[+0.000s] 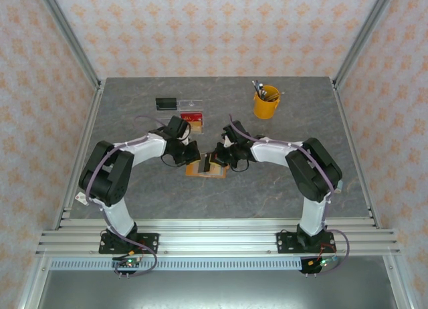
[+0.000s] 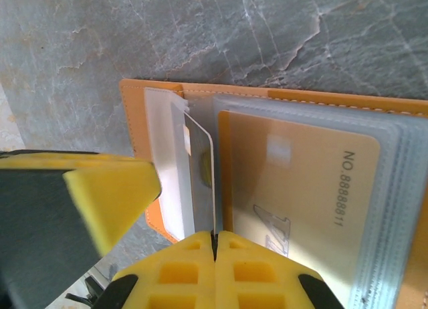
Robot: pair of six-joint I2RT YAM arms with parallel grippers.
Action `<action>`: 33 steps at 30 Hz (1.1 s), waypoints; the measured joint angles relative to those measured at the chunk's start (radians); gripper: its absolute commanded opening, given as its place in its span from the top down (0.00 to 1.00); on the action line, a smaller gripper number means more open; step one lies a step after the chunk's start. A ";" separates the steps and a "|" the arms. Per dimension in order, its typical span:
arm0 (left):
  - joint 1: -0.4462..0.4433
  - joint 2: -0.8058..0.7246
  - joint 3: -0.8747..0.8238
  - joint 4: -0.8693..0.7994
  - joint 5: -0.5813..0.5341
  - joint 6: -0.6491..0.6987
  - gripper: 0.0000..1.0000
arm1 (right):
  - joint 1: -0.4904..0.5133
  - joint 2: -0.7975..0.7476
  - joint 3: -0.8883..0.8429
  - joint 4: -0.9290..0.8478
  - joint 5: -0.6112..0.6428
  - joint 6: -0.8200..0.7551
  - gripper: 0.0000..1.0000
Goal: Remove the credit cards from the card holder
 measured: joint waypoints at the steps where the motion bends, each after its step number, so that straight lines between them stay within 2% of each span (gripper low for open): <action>1: 0.000 0.014 0.005 -0.008 -0.008 0.000 0.95 | 0.000 0.000 0.000 -0.002 0.000 -0.003 1.00; 10: 0.000 0.040 0.030 -0.051 -0.053 0.026 0.97 | -0.033 -0.018 -0.001 -0.053 -0.006 -0.057 1.00; 15: 0.000 0.039 0.033 -0.056 -0.057 0.035 0.91 | -0.050 -0.090 -0.025 -0.069 -0.009 -0.091 1.00; 20: 0.008 0.013 0.032 -0.055 -0.048 0.030 0.69 | -0.072 -0.163 -0.072 -0.063 -0.032 -0.113 1.00; 26: 0.060 -0.111 -0.011 0.033 0.043 -0.027 0.33 | -0.091 -0.202 -0.095 -0.019 -0.082 -0.116 1.00; 30: 0.096 -0.182 -0.060 0.135 0.131 -0.084 0.21 | -0.101 -0.214 -0.095 0.046 -0.129 -0.103 1.00; 33: 0.097 -0.197 -0.095 0.225 0.201 -0.129 0.17 | -0.111 -0.218 -0.095 0.110 -0.174 -0.077 1.00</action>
